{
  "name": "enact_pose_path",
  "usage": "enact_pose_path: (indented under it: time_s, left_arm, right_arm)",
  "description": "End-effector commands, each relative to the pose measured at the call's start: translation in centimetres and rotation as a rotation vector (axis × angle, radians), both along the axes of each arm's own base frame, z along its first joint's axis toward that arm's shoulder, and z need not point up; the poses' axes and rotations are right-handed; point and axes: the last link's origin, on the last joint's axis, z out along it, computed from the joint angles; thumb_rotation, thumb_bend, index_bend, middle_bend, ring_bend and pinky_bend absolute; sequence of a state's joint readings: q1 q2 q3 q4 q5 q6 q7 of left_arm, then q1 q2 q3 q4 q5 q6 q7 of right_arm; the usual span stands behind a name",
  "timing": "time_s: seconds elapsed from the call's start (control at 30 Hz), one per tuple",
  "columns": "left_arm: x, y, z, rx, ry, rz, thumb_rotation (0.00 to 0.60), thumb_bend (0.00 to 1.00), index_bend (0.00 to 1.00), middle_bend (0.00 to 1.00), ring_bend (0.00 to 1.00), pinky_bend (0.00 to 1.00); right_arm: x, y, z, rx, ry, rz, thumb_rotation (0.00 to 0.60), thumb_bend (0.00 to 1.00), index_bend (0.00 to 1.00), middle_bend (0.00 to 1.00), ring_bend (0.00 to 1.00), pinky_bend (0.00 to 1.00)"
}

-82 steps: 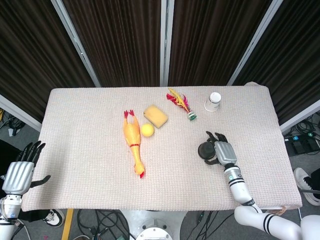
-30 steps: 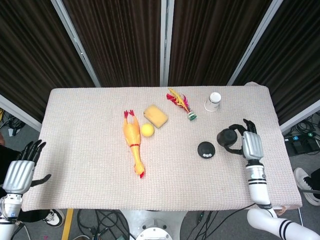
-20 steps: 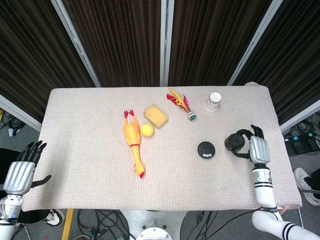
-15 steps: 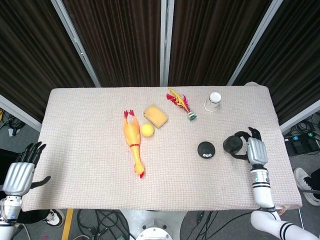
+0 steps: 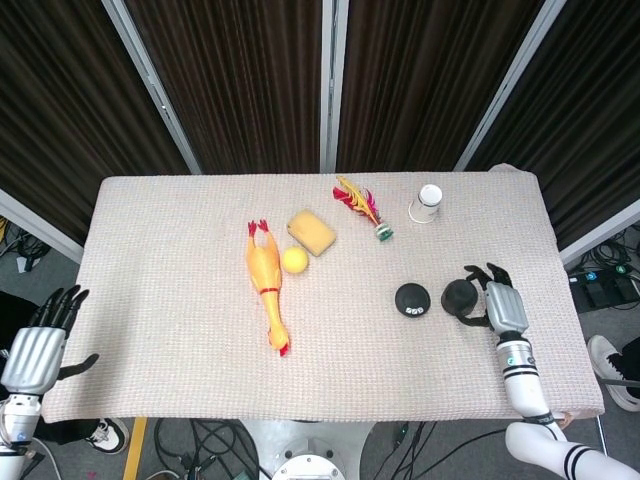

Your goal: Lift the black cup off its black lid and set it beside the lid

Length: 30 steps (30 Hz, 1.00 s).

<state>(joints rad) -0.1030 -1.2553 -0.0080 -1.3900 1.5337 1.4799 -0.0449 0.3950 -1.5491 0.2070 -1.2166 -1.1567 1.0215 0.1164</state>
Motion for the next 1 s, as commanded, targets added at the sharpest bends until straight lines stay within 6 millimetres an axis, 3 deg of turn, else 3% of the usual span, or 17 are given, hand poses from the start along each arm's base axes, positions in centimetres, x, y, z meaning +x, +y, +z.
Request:
enact_pose_path:
  time_s: [0.03, 0.17, 0.57, 0.77, 1.0]
  left_arm:
    - [0.0, 0.0, 0.0, 0.000, 0.000, -0.001, 0.600, 0.13, 0.04, 0.03, 0.00, 0.20]
    - [0.2, 0.1, 0.1, 0.000, -0.002, -0.006, 0.600, 0.13, 0.04, 0.03, 0.00, 0.20]
    - [0.3, 0.2, 0.3, 0.010, -0.001, -0.012, 0.600, 0.13, 0.04, 0.03, 0.00, 0.20]
    - [0.1, 0.2, 0.5, 0.019, 0.002, -0.001, 0.600, 0.13, 0.04, 0.03, 0.00, 0.20]
    - [0.7, 1.0, 0.7, 0.048, -0.009, 0.008, 0.600, 0.13, 0.04, 0.03, 0.00, 0.20]
  right_arm:
    - [0.4, 0.0, 0.8, 0.008, -0.036, 0.004, 0.600, 0.00, 0.02, 0.11, 0.00, 0.00]
    - [1.1, -0.1, 2.3, -0.036, -0.050, 0.040, 0.600, 0.00, 0.00, 0.06, 0.00, 0.00]
    - [4.8, 0.1, 7.5, -0.260, -0.157, 0.190, 0.600, 0.00, 0.00, 0.06, 0.00, 0.00]
    - [4.1, 1.2, 9.0, -0.272, -0.027, 0.178, 0.600, 0.01, 0.00, 0.05, 0.00, 0.00]
    - [3.6, 4.3, 10.6, -0.273, 0.194, 0.153, 0.600, 0.06, 0.00, 0.03, 0.00, 0.00]
